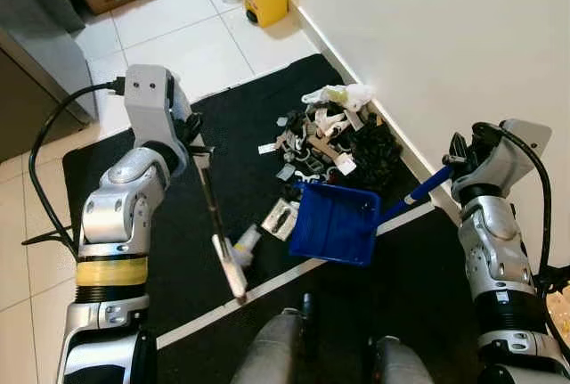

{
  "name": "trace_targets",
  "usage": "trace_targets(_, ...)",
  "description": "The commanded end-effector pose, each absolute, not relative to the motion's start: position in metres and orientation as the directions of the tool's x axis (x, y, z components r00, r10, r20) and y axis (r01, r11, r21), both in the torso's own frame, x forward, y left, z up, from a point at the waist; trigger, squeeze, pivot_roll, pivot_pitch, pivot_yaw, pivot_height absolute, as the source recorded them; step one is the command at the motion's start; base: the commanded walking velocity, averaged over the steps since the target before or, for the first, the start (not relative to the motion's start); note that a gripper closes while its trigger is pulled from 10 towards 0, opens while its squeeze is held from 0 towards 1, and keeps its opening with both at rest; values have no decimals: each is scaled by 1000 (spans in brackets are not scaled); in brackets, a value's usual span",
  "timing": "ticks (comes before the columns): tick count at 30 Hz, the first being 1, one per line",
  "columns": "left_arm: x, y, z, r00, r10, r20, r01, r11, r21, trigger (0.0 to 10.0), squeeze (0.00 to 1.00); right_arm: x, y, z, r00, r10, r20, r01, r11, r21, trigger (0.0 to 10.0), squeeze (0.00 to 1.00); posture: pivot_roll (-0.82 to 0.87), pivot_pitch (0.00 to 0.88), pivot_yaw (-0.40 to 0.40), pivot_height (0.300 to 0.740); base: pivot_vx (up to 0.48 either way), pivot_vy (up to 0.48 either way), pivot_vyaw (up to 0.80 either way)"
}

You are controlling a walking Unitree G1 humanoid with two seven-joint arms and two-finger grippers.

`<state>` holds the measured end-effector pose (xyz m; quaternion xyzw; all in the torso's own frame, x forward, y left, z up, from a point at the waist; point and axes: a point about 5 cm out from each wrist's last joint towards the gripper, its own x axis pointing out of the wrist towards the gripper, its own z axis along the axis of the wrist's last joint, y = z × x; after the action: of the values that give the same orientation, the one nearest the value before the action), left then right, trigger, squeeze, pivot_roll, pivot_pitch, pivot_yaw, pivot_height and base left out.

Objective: Sweep floor

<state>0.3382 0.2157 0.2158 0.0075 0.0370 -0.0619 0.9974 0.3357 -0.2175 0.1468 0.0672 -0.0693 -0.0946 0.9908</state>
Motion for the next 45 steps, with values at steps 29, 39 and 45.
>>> trace_targets(29, 339, 224, 212, 994, -104, -34, 106, 993, 52, 10000, 0, 332, -218, 143, 974, -194, 116, 174, 972, 161, 10000, 0, 119, 191, 109, 740, 0, -197, 0)
trace_targets(39, 339, 225, 209, 995, -89, -43, 90, 996, 23, 10000, 0, 332, -218, 142, 974, -194, 113, 175, 972, 159, 10000, 0, 117, 191, 107, 740, 0, 0, 0)
trace_targets(45, 339, 226, 209, 996, -80, -38, 81, 996, 37, 10000, 0, 332, -217, 142, 975, -191, 111, 172, 972, 160, 10000, 0, 118, 191, 105, 740, 0, 0, 0)
